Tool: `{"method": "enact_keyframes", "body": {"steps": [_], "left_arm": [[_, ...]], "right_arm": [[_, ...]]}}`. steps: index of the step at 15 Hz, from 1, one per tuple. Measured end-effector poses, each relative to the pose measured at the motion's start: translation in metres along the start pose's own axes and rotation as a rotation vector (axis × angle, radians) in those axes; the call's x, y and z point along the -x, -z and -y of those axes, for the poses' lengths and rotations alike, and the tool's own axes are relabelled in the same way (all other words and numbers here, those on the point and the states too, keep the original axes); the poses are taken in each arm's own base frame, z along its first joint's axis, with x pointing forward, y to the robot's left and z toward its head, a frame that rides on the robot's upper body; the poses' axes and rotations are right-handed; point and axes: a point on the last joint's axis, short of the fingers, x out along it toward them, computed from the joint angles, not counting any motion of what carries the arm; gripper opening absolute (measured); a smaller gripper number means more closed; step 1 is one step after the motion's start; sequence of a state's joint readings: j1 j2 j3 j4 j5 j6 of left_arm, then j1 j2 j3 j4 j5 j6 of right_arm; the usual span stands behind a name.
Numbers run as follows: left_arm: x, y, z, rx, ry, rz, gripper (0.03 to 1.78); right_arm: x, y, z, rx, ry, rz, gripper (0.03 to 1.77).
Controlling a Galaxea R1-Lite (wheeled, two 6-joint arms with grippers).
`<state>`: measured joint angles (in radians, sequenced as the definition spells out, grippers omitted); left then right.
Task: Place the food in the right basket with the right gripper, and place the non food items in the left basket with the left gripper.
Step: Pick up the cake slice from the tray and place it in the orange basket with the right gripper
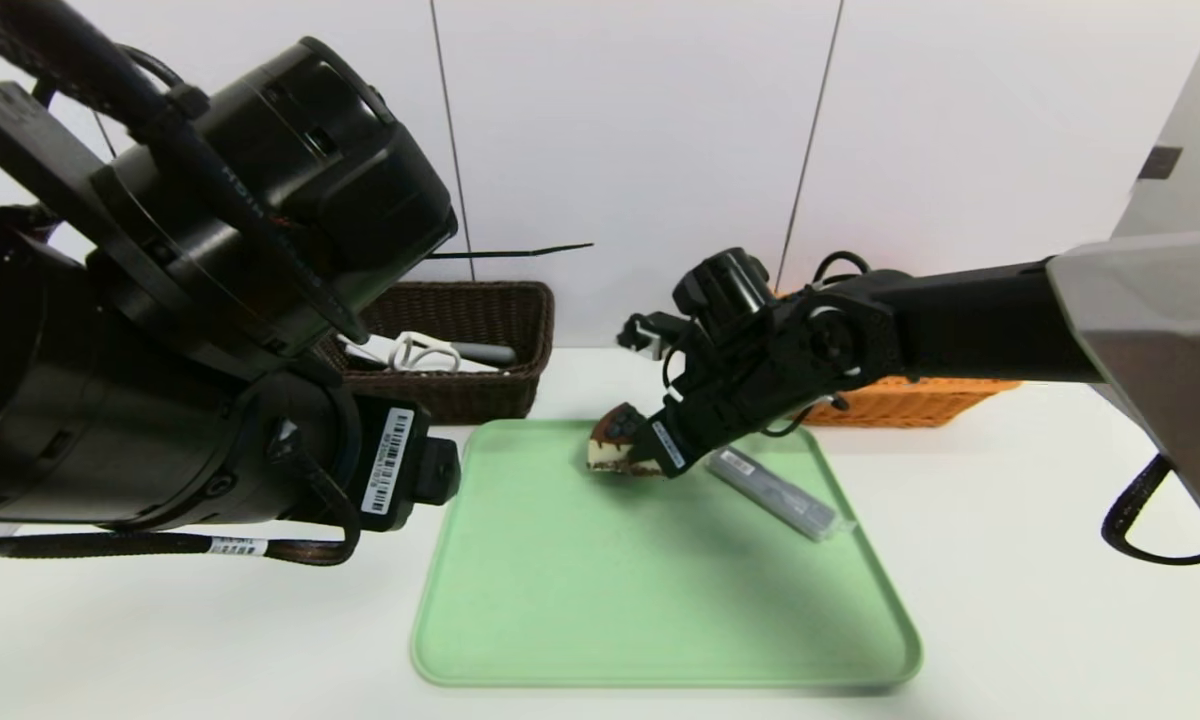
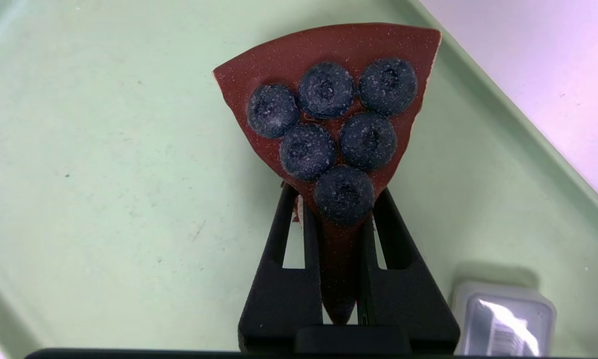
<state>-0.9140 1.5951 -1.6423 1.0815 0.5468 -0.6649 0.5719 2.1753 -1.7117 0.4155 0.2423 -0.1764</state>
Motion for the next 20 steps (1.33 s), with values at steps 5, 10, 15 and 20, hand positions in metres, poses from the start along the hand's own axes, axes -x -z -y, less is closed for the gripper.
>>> {"method": "enact_keyframes", "body": {"steps": [5,10,15,20], "left_arm": [[0.002,0.000,-0.001,0.003,0.003,0.005,1.69],[0.002,-0.001,-0.001,0.003,0.005,0.006,1.69],[0.002,-0.001,-0.001,0.003,0.006,0.008,1.69],[0.002,-0.001,-0.001,0.003,0.005,0.006,1.69]], "right_arm": [[0.048,-0.004,-0.011,0.024,0.011,0.074,0.23],[0.130,-0.003,-0.003,0.009,0.097,0.219,0.23],[0.175,0.011,0.049,-0.083,0.275,0.332,0.23],[0.174,0.039,0.105,-0.191,0.395,0.320,0.23]]}}
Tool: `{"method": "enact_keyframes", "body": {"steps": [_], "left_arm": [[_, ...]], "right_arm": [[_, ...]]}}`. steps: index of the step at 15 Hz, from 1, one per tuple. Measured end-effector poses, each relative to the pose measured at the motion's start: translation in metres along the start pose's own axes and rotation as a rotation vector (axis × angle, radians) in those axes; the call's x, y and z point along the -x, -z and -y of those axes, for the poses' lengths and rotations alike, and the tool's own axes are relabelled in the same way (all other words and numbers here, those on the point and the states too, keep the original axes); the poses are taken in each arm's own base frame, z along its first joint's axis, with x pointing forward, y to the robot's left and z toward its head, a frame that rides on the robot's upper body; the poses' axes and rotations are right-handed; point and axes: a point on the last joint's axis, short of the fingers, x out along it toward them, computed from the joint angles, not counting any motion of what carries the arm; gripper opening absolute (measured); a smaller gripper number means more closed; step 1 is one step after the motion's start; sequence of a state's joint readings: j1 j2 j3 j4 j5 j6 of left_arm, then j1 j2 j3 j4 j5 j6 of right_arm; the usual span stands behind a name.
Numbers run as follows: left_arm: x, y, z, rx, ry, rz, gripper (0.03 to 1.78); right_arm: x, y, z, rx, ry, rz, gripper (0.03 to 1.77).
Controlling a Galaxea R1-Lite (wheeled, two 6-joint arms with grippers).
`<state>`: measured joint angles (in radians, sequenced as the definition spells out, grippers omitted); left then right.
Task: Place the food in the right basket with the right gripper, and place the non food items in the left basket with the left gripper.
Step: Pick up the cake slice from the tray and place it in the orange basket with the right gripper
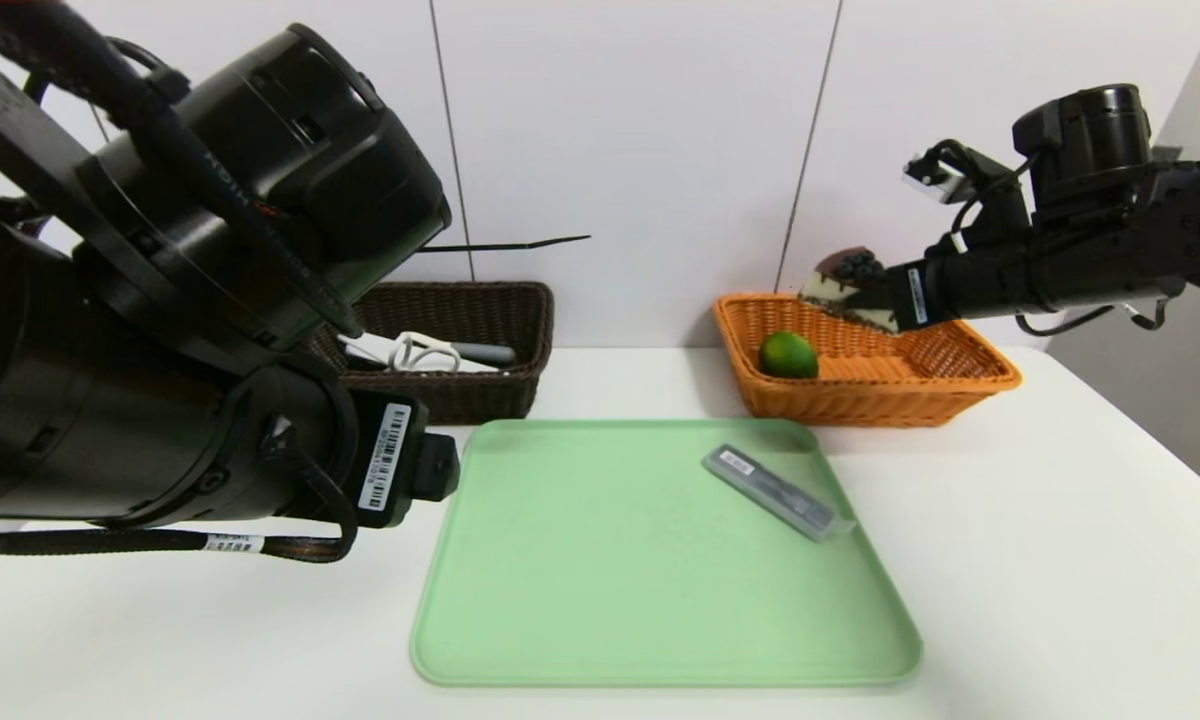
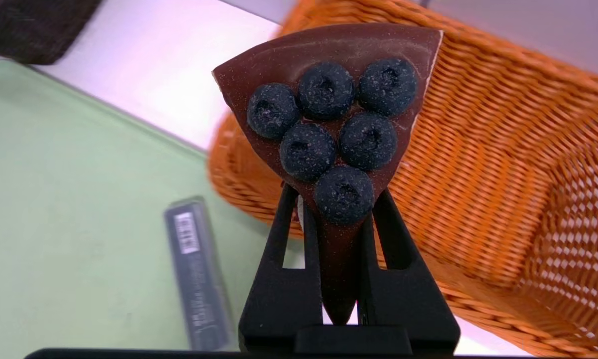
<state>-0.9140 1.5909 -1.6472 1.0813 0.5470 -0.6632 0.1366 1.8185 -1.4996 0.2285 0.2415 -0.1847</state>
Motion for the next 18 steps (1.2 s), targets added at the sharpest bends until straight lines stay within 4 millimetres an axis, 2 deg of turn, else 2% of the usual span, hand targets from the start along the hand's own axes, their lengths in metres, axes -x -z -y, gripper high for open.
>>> {"method": "enact_keyframes", "body": {"steps": [5,8,13,18], "left_arm": [[-0.001,0.001,0.000,-0.002,-0.003,-0.003,1.69],[-0.001,0.001,0.000,0.000,-0.003,-0.003,1.69],[-0.001,0.001,0.000,0.001,-0.005,-0.004,1.69],[-0.001,0.001,0.000,0.001,-0.004,-0.004,1.69]], "right_arm": [[-0.027,0.016,0.049,-0.059,0.108,0.003,0.23],[-0.049,0.031,0.067,-0.081,0.161,-0.019,0.23],[-0.076,0.044,0.079,-0.093,0.163,-0.061,0.23],[-0.087,0.048,0.080,-0.095,0.155,-0.080,0.23]]}}
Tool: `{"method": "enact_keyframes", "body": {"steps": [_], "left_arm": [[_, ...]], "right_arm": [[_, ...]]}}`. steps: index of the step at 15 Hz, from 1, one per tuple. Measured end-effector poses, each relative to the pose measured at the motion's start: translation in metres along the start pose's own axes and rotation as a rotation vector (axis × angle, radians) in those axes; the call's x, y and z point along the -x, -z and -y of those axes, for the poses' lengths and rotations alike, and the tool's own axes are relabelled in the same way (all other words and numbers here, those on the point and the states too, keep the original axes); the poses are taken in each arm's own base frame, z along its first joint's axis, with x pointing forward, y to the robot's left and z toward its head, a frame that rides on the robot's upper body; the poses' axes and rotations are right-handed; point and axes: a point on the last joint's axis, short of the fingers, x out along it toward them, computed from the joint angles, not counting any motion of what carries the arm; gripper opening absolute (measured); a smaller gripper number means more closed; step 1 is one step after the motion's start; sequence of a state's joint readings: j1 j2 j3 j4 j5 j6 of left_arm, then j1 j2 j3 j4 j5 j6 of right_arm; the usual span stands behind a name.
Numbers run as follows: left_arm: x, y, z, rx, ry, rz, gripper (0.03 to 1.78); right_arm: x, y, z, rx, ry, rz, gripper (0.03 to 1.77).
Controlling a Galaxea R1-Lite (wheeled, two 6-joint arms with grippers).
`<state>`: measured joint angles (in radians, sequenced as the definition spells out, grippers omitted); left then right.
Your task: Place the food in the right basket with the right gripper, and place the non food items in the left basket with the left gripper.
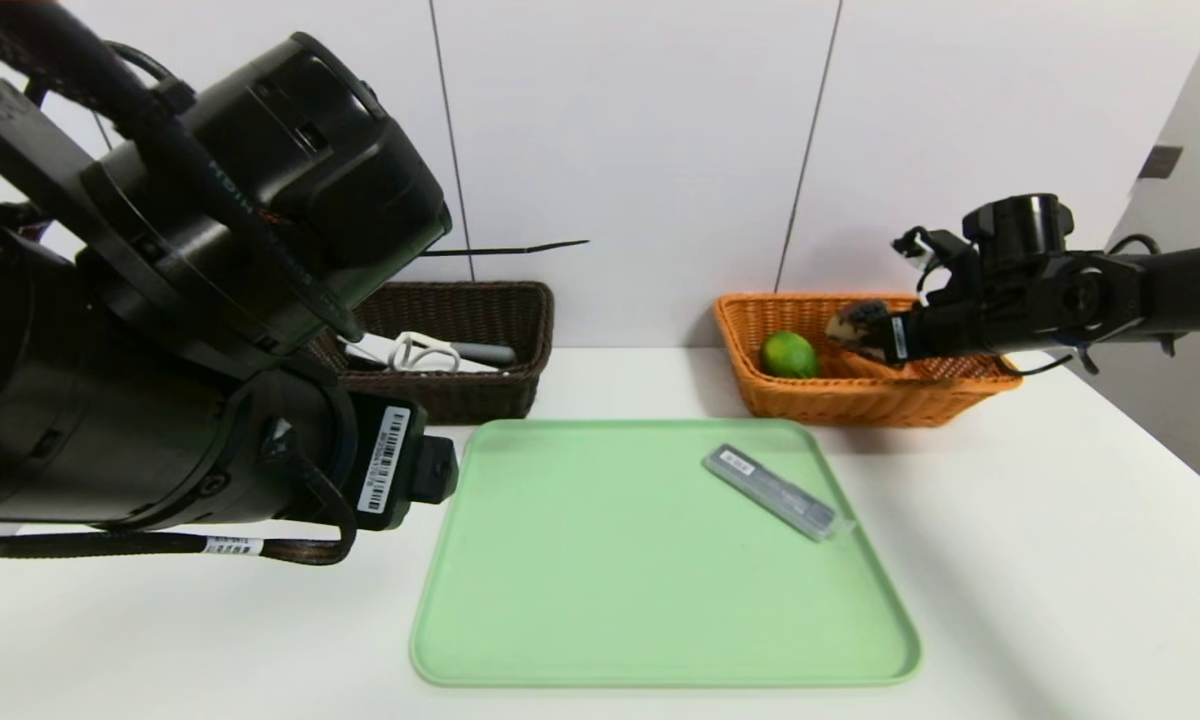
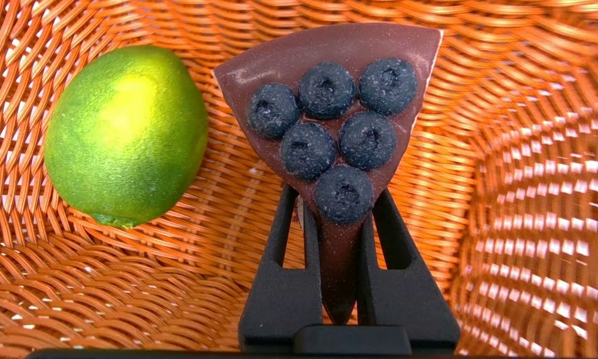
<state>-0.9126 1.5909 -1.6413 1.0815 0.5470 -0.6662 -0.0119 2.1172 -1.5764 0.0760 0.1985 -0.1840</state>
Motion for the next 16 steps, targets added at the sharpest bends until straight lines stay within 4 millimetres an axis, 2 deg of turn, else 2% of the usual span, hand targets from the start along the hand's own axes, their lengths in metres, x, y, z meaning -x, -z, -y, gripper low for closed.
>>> {"method": "enact_keyframes", "body": {"steps": [1,4,6,11,14,16], "left_arm": [[0.000,0.000,0.000,0.000,0.000,0.000,1.69],[0.000,0.000,0.000,0.000,-0.001,0.000,1.69],[0.000,0.000,0.000,0.000,-0.001,0.000,1.69],[0.000,0.000,0.000,0.001,0.000,0.001,1.69],[0.002,0.000,-0.001,0.000,0.003,0.005,1.69],[0.002,0.000,-0.002,0.000,0.004,0.006,1.69]], "right_arm": [[-0.001,0.001,0.000,-0.001,-0.001,-0.005,0.23],[-0.004,0.001,-0.001,-0.001,-0.003,-0.007,0.72],[-0.004,0.001,0.000,-0.002,-0.002,-0.006,0.95],[0.004,-0.003,0.001,-0.003,0.002,0.006,1.31],[0.030,-0.016,-0.002,0.000,0.000,0.036,1.44],[0.060,-0.027,-0.006,0.001,-0.002,0.057,1.50]]}}
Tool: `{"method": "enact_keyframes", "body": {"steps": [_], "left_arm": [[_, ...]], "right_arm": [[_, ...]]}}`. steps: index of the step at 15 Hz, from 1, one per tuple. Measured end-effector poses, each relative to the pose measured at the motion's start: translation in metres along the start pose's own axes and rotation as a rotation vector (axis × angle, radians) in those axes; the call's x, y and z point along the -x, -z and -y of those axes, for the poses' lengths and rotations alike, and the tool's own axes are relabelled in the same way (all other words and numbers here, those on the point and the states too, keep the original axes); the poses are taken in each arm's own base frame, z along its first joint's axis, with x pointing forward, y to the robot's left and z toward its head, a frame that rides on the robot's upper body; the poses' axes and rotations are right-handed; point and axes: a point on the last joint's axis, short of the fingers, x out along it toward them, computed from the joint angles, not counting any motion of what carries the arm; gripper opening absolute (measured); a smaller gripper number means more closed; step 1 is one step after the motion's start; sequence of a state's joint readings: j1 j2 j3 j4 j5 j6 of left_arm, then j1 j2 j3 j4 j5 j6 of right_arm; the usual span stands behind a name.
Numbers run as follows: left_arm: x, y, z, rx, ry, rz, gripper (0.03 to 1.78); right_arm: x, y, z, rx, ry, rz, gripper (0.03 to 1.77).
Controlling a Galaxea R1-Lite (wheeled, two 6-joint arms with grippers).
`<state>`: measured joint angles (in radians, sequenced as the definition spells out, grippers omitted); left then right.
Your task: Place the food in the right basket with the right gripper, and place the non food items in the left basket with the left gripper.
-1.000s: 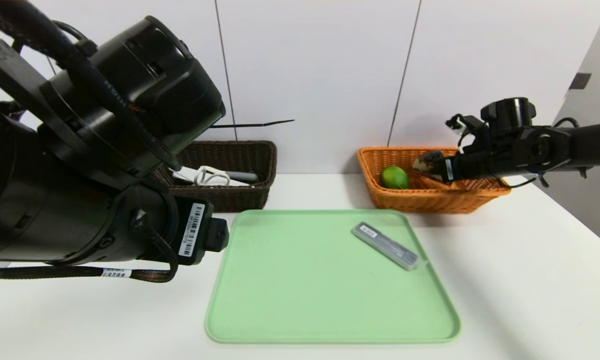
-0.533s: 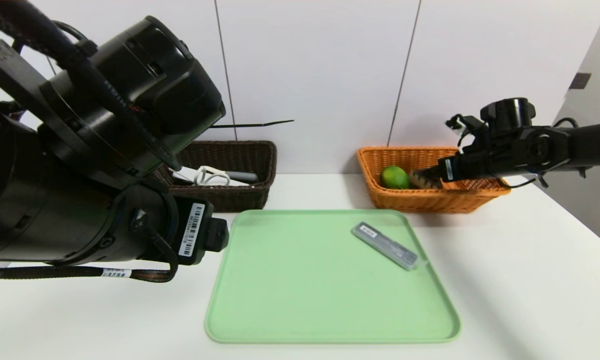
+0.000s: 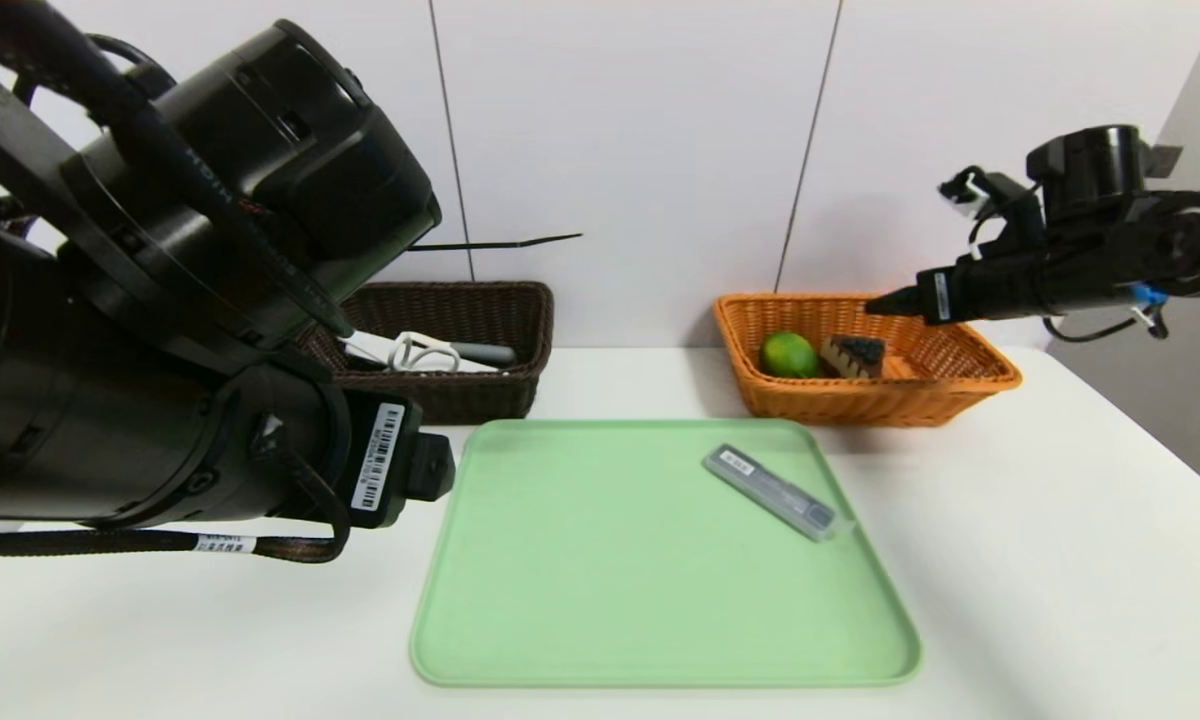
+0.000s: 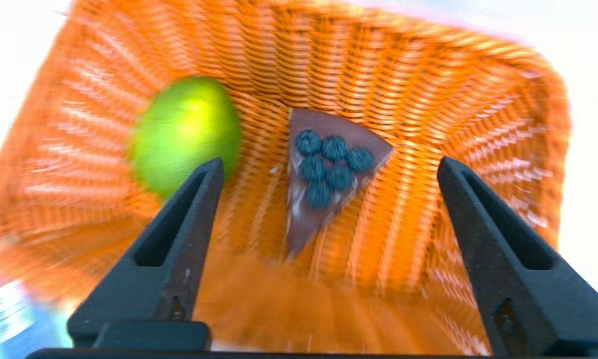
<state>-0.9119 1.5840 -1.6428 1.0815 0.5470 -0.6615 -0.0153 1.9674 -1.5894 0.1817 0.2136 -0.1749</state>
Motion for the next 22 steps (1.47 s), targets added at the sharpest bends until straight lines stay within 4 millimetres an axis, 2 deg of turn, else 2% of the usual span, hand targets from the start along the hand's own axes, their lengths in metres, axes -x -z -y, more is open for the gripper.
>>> {"method": "enact_keyframes", "body": {"steps": [5,8,11,16,19,22], "left_arm": [[-0.001,-0.004,0.004,-0.002,0.022,0.028,1.69],[-0.007,-0.013,0.015,-0.051,0.063,0.080,1.69],[-0.024,-0.033,0.034,-0.099,0.128,0.142,1.69],[-0.056,-0.070,0.069,-0.153,0.387,0.173,1.69],[-0.083,-0.073,0.088,-0.239,0.456,0.149,1.69],[-0.121,-0.076,0.113,-0.252,0.481,0.191,1.69]], "right_arm": [[0.092,-0.014,-0.020,-0.076,-0.087,-0.009,1.60],[0.142,-0.005,-0.034,-0.102,-0.133,-0.027,1.63],[0.180,0.010,-0.043,-0.109,-0.128,-0.024,1.66],[0.213,0.036,-0.052,-0.127,-0.130,-0.074,1.68],[0.227,0.046,-0.059,-0.116,-0.171,-0.052,1.69],[0.236,0.050,-0.063,-0.108,-0.178,-0.036,1.69]]}}
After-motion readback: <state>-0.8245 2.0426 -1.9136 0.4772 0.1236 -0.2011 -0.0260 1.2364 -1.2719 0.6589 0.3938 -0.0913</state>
